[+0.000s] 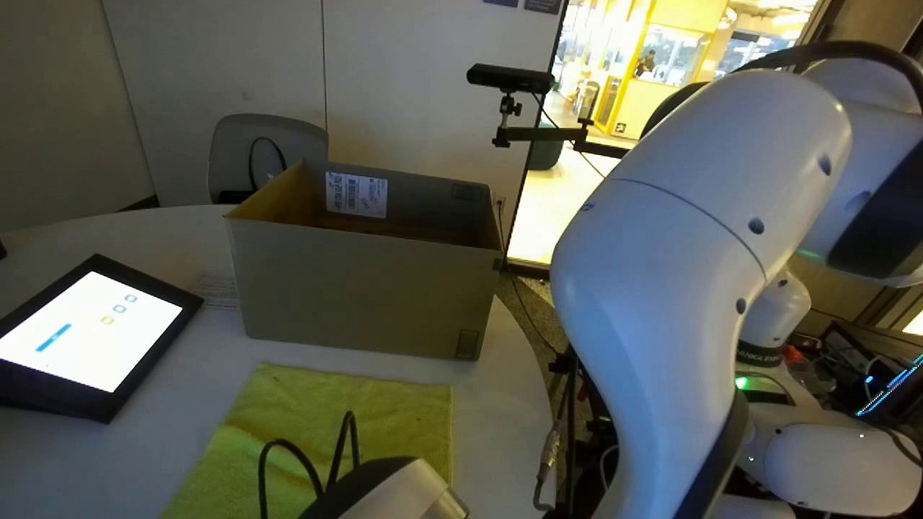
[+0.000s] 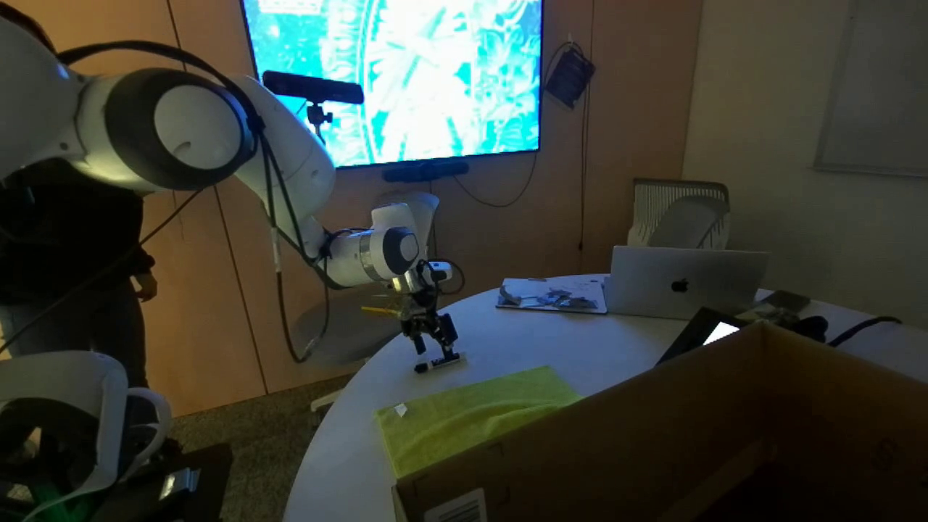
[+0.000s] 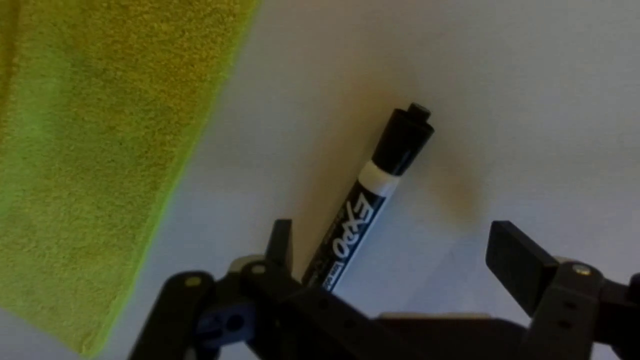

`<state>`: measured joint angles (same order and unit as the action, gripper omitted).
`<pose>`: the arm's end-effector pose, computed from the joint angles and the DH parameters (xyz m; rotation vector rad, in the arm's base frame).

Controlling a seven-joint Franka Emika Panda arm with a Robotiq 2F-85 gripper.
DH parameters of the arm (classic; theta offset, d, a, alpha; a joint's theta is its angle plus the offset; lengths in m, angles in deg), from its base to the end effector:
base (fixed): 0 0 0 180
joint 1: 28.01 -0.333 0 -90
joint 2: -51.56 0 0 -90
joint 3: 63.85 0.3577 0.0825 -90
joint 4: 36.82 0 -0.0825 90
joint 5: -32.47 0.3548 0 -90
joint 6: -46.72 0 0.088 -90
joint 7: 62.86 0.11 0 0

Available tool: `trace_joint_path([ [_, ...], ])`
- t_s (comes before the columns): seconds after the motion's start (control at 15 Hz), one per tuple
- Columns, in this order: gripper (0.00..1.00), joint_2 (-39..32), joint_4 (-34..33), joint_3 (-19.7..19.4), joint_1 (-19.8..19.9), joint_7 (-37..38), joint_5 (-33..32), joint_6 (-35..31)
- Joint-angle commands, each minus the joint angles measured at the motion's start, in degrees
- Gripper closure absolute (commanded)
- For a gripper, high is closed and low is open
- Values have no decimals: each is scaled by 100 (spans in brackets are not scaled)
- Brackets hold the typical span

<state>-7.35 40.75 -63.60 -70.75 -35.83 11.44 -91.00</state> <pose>0.5469 0.5043 0.1389 2.8346 0.7946 0.2345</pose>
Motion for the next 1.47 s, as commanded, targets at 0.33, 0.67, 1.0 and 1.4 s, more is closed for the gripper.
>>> trace_joint_path([
  [0.33,0,-286,-299,-43,222,-150,617,-189],
  [0.67,0,-223,-42,266,637,-290,823,-598],
  [1.0,0,-261,27,424,844,-539,1154,-739],
  [1.4,0,-221,89,405,840,-603,1290,-716],
])
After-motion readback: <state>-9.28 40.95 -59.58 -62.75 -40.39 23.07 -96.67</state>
